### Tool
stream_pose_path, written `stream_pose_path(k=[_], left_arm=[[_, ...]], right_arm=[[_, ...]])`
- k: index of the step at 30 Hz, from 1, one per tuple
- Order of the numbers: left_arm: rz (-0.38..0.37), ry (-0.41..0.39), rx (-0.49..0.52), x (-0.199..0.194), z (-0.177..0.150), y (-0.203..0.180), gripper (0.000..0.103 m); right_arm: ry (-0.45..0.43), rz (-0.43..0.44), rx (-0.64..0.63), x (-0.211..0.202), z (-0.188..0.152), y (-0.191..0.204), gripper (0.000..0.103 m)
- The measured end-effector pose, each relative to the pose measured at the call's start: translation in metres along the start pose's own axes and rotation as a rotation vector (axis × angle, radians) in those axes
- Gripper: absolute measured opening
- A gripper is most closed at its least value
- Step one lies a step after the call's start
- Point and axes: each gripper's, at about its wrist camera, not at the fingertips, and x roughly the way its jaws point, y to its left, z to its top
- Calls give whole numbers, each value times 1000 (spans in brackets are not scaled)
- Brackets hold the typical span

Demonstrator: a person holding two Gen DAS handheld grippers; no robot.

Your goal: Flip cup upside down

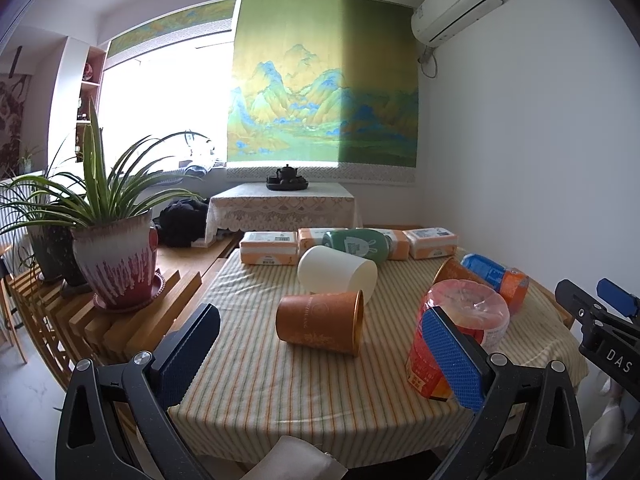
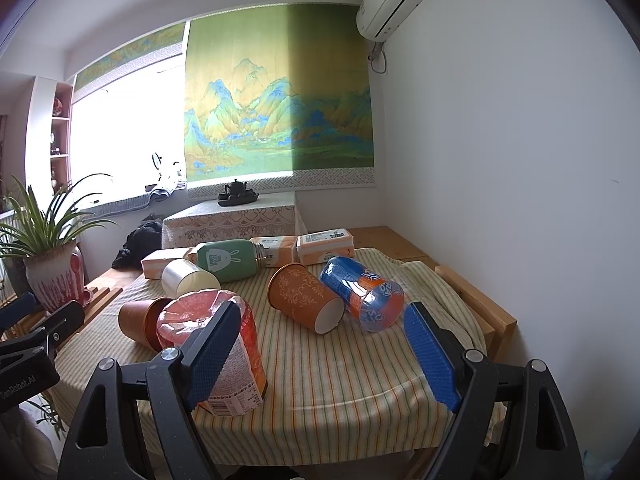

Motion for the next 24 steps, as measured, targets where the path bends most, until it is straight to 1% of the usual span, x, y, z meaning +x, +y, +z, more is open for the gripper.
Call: stream_pose_path(k=[24], left_arm=[[-7, 11, 3, 3, 0, -1, 102]], right_arm=[[8, -1, -1, 2, 0, 0, 81]])
